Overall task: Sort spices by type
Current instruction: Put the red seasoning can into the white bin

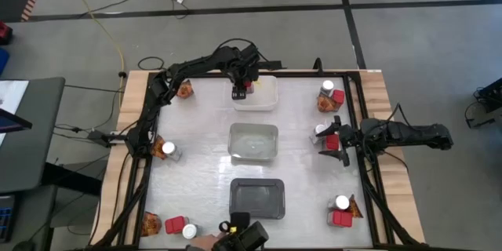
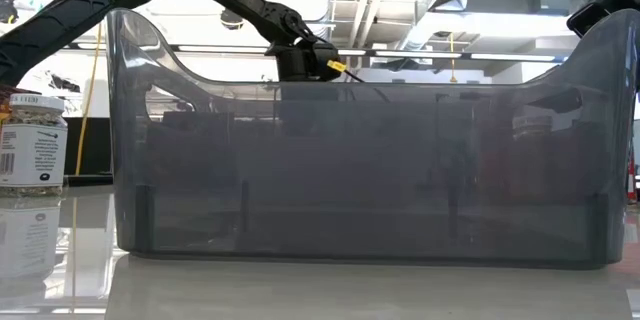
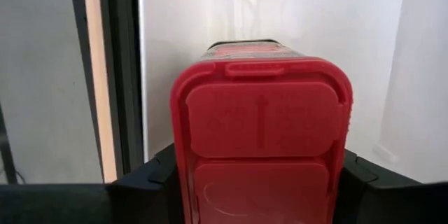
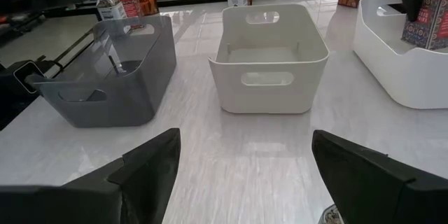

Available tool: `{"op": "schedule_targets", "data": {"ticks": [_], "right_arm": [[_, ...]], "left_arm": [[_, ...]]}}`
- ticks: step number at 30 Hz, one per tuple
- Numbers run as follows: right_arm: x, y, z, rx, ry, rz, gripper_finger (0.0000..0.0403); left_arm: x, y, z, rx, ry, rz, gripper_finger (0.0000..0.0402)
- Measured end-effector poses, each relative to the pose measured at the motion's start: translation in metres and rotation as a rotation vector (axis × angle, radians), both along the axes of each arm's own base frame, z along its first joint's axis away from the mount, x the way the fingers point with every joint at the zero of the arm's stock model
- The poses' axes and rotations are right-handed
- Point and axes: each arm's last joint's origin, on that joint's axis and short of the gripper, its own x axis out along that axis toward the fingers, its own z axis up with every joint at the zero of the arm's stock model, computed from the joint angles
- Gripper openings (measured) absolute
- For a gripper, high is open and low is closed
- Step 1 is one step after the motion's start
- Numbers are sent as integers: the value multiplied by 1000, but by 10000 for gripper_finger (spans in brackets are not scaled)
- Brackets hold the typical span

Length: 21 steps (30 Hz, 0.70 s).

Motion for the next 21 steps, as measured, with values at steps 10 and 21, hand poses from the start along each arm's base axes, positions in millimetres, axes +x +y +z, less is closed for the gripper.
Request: {"op": "schedule_targets", "data": {"ticks": [10,21], "right_arm": [[0,0,0,0,0,0,352],[0,0,0,0,0,0,352]], "left_arm": [[-1,-1,0,-8,9,17,207],[-1,-2,0,-9,13,19,207]]}}
